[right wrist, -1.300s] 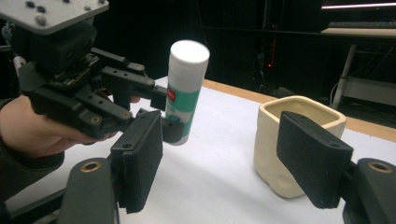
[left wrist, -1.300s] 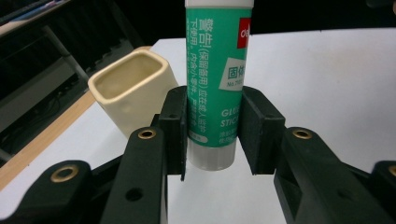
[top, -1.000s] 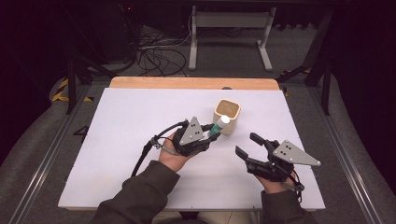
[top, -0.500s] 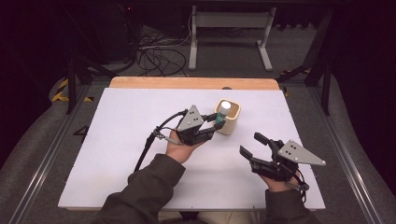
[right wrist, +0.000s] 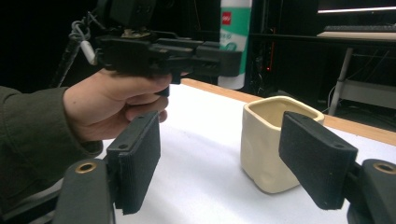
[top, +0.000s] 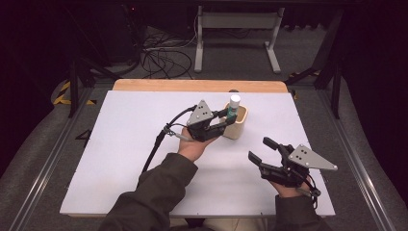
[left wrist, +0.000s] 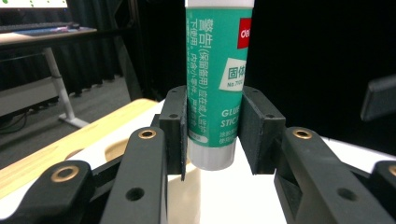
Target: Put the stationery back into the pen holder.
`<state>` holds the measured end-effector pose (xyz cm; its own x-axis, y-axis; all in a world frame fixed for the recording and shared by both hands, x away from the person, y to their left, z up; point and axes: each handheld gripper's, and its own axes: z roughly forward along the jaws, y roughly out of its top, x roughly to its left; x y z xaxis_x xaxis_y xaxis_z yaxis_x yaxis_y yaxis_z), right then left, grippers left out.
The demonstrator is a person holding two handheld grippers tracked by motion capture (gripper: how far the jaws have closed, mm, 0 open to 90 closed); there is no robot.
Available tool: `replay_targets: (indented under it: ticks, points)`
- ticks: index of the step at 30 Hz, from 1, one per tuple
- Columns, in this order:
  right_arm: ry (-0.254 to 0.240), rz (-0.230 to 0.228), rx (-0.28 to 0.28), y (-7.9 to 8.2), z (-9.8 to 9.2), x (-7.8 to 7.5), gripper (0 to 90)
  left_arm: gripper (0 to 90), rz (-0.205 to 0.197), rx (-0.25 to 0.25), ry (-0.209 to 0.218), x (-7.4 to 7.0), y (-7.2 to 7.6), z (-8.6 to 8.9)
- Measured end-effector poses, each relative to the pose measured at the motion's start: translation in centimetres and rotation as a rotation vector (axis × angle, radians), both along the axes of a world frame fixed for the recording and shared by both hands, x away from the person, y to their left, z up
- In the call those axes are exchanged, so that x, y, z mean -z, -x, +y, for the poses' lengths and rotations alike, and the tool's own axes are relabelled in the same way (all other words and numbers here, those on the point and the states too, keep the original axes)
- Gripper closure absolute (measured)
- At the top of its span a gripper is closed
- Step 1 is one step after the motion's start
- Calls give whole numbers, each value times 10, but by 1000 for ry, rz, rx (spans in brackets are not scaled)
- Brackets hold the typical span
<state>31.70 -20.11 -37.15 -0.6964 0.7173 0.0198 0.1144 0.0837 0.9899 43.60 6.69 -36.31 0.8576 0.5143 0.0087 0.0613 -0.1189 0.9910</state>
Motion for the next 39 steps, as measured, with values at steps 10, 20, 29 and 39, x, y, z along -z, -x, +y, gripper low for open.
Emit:
replay_targets:
  ticks: [10, 20, 29, 39]
  points:
    - [8, 7, -6, 0, 3, 1, 302, 655, 3, -32, -8, 5, -18, -15]
    - [18, 11, -20, 0, 5, 2, 304, 655, 43, -63, -5, 15, -32, -18]
    - [25, 14, -26, -1, 5, 3, 304, 655, 107, -100, 33, 28, -49, -15]
    - [25, 17, -27, -2, 4, 3, 305, 655, 153, -130, 63, 38, -59, -17]
